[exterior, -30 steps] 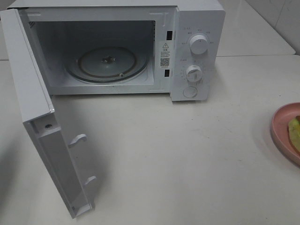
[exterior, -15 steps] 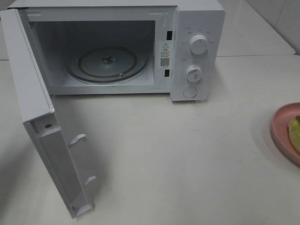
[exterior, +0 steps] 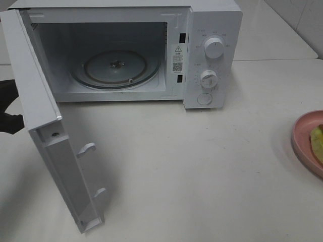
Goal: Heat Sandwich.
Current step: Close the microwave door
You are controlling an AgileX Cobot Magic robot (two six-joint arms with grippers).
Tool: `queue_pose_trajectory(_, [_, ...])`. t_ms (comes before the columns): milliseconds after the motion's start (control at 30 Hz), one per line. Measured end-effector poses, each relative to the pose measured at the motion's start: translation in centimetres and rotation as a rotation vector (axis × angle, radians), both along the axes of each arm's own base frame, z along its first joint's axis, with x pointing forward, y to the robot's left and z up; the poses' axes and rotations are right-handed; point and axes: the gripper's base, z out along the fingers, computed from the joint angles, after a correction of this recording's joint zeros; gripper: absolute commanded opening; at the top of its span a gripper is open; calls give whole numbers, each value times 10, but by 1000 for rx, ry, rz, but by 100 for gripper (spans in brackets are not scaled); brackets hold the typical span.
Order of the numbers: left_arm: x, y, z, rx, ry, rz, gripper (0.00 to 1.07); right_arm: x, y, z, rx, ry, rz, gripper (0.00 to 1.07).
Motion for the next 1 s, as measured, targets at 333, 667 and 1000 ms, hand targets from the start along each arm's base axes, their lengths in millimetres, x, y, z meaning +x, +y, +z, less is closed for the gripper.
queue_pose_trajectory(333, [-1, -28, -11, -9, 21, -11, 0, 0, 0, 0, 0, 0, 0, 76])
queue_pose_trajectory(667, [7, -52, -12, 2, 13, 39, 0, 0, 0, 0, 0, 0, 0, 76])
queue_pose_trajectory(1000, [22, -93, -12, -14, 5, 22, 0, 0, 0, 0, 0, 0, 0, 76])
